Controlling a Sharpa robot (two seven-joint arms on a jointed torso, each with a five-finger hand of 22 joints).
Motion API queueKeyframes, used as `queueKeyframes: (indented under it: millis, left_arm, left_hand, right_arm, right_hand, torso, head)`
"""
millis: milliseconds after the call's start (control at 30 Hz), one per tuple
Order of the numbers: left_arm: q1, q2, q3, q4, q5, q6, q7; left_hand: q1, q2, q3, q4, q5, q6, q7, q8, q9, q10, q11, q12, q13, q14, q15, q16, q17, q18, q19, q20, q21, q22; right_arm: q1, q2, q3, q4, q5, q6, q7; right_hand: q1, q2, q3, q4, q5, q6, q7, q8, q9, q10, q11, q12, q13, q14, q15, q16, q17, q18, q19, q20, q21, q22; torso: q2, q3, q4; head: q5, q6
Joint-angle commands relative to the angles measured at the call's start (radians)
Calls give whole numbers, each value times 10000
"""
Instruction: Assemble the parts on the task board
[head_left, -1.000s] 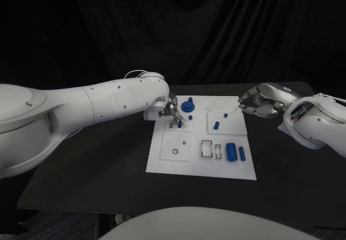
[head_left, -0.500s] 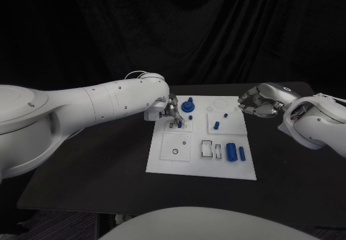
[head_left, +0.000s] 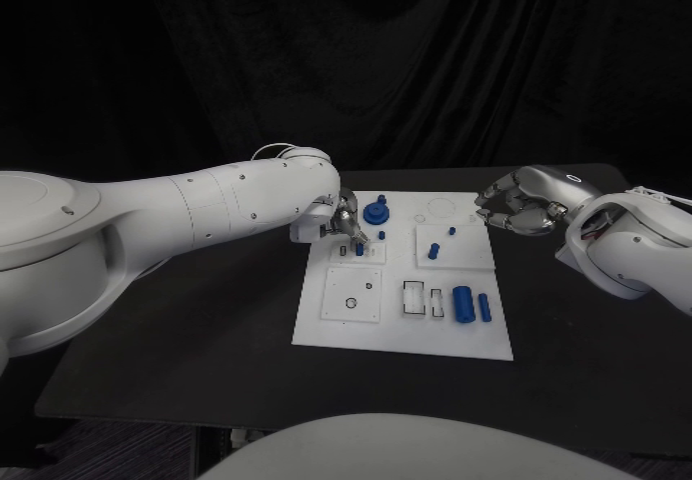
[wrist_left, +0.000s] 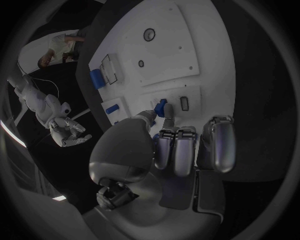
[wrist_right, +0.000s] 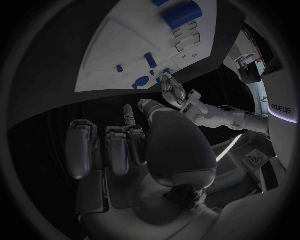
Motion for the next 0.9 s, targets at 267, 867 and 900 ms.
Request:
queueKeyframes:
  millis: [267,867,900]
  left_arm:
    - [-39,39,3,14,38,148,311]
    - [-46,40,4,39,38,-12,376]
    - [-46,26,4,55,38,-71,382]
  left_hand:
    - [235,-78,404,-172,23,135,-24,-74,-46,1063,10,34,2632,1039,49,26,2634,121,-88,-22,-65,1813]
    - [162,-496,1501,-591,721,508,-115,-18,-81,1063,-74,34,2632,1039,-18,26,2634,115,-53,-84,-77,1864]
    - [132,-540,1606,-621,741,547,-121,-35,-106,1063,-81,34,2632,1039,-27,26,2634,112,-44,-91,-69,1870]
  right_arm:
    - [-21,19,8,0,-24,17,-166]
    - [-20,18,8,8,-24,61,-213]
    - [-20,17,8,7,-24,64,-217]
  right_hand:
    - [96,64,66,-46,52,82,10,-68,-18,73,40,-58,1200,1073,55,29,2635,120,256,46,-88,2153]
    - [186,84,129,-147,52,99,12,-83,-36,37,39,-100,1144,1073,52,29,2635,130,233,41,-132,2139]
    - [186,84,129,-147,52,99,12,-83,-36,37,39,-100,1144,1073,52,29,2635,130,233,41,-132,2139]
  torso:
    - [1,7,-10]
    - [6,1,-4]
    - [4,-1,-2]
  head:
    - [-35,1]
    - [-48,1]
    - [-56,1]
